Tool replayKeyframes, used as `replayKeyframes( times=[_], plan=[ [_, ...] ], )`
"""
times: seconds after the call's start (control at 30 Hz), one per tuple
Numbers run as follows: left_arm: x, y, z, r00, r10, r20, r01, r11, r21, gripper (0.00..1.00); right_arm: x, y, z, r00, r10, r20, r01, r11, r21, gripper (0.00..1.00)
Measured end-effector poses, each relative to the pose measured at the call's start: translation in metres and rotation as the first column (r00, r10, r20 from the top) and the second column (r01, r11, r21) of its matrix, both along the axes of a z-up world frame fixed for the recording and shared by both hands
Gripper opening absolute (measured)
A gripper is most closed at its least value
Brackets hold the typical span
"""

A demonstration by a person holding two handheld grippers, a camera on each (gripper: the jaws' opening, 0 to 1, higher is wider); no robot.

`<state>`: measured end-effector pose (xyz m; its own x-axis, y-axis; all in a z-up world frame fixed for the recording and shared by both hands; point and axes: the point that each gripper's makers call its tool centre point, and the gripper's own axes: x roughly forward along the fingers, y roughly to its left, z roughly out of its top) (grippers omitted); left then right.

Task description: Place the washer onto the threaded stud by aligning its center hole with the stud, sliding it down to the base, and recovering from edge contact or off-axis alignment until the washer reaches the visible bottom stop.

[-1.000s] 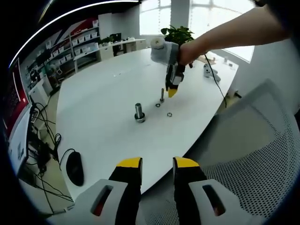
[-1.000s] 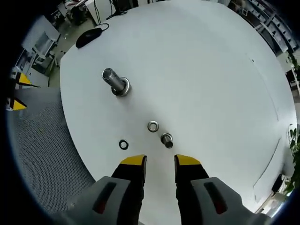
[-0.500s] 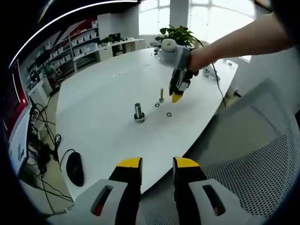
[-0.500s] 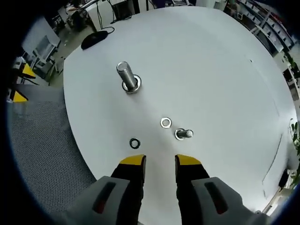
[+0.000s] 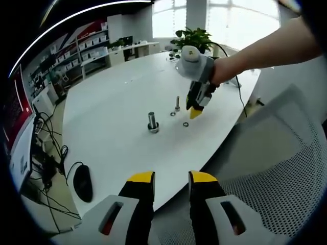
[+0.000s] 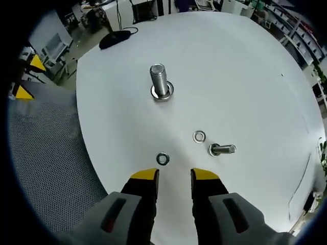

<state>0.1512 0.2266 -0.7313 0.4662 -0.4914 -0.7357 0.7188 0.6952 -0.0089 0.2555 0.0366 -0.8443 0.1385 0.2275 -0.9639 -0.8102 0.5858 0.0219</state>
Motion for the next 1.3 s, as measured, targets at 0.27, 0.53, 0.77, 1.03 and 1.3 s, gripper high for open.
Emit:
replayKeyframes(
  times=[0.27,0.53,0.77,1.03,1.3],
  plan=[
    [0.001,0.002,0.000,1.000,0.008,-0.003,-0.008,1.000,-0.001,0.24,-0.005,0.011,-0.016,0.999,0.039,-0.009,-0.039,0.999,-0.008,0.27],
    [0.002,0.003,0.000,1.000,0.015,-0.002,-0.015,1.000,-0.003,0.24,-0.004,0.013,-0.020,0.999,0.054,-0.005,-0.054,0.998,-0.016,0.25],
    [0.002,0.003,0.000,1.000,0.016,-0.003,-0.016,1.000,-0.006,0.24,-0.004,0.017,-0.022,0.997,0.075,-0.001,-0.075,0.997,-0.022,0.25],
    [0.001,0.002,-0.001,1.000,0.010,-0.006,-0.010,1.000,0.000,0.24,-0.003,0.015,-0.024,0.994,0.109,0.012,-0.108,0.993,-0.038,0.22],
    [0.002,0.003,0.000,1.000,0.009,0.003,-0.009,1.000,0.003,0.24,-0.003,0.017,-0.025,0.989,0.145,0.001,-0.145,0.988,-0.057,0.19]
  ],
)
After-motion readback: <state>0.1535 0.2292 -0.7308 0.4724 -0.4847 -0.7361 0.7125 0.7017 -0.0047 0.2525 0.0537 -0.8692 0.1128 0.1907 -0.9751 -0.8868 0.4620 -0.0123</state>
